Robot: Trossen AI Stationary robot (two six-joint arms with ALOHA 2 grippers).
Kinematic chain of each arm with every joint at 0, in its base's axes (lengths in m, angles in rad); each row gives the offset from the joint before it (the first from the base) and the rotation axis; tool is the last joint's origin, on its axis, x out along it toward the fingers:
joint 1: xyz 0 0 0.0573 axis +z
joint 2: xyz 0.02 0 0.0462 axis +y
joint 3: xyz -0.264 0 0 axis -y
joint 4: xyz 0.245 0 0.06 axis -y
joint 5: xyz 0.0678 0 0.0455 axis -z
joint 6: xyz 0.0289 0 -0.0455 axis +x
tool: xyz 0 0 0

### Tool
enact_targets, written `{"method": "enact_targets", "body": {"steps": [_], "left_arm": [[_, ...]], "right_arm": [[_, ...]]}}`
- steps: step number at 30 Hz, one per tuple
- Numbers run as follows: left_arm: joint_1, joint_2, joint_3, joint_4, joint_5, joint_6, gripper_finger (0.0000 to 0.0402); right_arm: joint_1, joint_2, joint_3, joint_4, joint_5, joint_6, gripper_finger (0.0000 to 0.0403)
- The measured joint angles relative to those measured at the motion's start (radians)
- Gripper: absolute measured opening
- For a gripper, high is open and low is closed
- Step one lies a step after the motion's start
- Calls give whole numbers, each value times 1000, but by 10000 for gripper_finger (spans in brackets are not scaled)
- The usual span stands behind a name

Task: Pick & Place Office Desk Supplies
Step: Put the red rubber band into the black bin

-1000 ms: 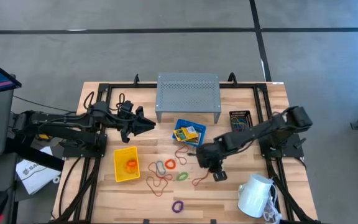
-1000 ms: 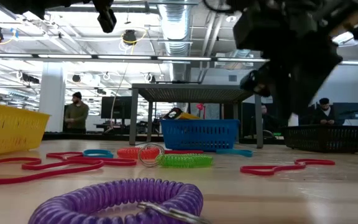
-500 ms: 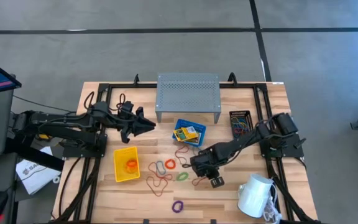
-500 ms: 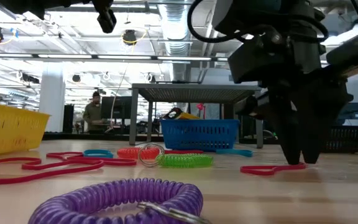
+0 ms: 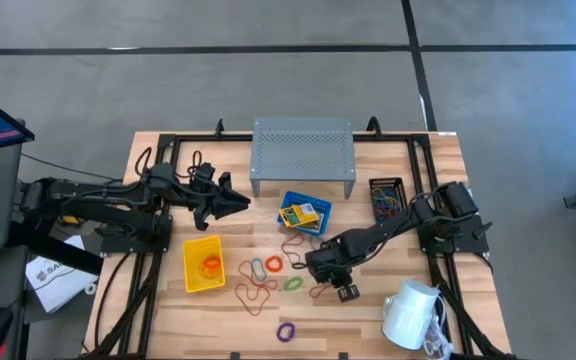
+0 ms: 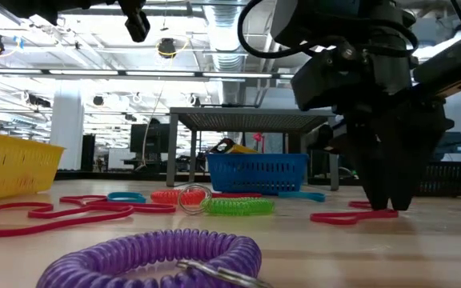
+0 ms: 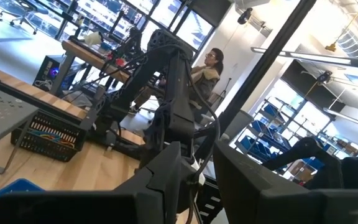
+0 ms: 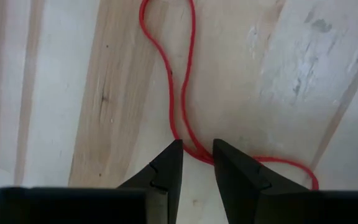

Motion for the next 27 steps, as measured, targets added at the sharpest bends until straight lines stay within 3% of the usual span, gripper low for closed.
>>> {"method": "enact_targets", "body": {"steps": [5,11,21,27], "left_arm": [[0,0,0,0,0,0,89],[0,0,0,0,0,0,89],[0,0,0,0,0,0,89],[0,0,0,1,0,0,89]], "right_arm": [[-5,1,-2,-18,-1,4,77],[-6,1,-4,-26,2,12,8],[-13,-20,15,-44,25,58,2],[-39,-124,33,-47,32,136,1]]}}
